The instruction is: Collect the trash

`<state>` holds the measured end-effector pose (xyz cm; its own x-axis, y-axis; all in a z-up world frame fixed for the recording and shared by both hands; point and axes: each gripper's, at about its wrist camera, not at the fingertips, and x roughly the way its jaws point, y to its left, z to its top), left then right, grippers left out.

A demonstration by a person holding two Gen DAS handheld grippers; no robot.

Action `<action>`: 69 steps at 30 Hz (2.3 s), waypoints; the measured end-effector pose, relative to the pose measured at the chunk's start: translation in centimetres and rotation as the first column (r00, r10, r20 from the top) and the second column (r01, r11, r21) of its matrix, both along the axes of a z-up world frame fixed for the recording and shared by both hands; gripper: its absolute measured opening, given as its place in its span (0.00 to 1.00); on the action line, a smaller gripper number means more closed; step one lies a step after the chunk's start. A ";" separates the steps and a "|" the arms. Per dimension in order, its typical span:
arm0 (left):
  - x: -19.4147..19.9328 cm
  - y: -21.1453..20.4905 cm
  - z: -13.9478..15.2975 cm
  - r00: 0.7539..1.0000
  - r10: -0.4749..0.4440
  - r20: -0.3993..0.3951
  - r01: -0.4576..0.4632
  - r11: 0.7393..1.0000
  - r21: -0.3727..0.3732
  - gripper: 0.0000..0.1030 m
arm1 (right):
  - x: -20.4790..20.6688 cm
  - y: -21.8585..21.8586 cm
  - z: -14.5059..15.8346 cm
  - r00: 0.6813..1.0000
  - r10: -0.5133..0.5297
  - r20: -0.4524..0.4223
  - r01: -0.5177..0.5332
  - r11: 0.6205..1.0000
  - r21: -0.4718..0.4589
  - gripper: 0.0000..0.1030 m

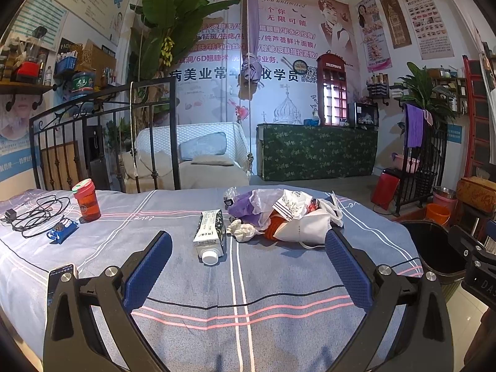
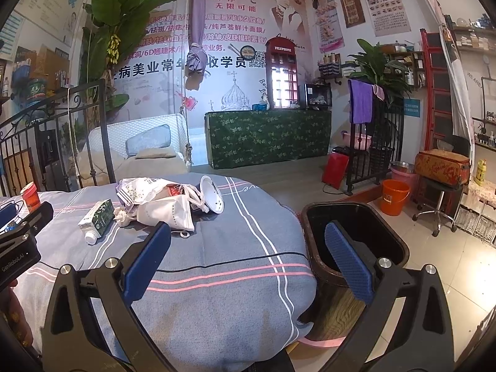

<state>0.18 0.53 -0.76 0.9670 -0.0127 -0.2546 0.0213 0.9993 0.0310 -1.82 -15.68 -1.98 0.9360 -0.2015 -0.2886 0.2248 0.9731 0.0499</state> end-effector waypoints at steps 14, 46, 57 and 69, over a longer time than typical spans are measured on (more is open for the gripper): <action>0.0 -0.1 0.0 1.000 -0.001 -0.002 0.001 1.000 -0.001 0.95 | 0.0 0.0 -0.1 1.000 0.001 0.002 -0.001 1.000 0.001 0.96; 0.2 -0.2 -0.4 1.000 -0.001 -0.023 0.001 1.000 -0.006 0.95 | 0.3 -0.3 -0.2 1.000 0.006 -0.011 -0.006 1.000 0.013 0.96; 1.5 0.3 -1.3 0.996 0.005 -0.091 -0.007 1.000 -0.023 0.95 | 1.4 0.2 -0.8 0.998 0.029 -0.047 -0.029 1.000 0.010 0.96; 3.2 0.9 -2.3 0.983 -0.023 -0.181 0.021 1.000 -0.012 0.95 | 4.9 0.9 -2.1 0.986 0.092 -0.139 -0.094 0.996 -0.005 0.96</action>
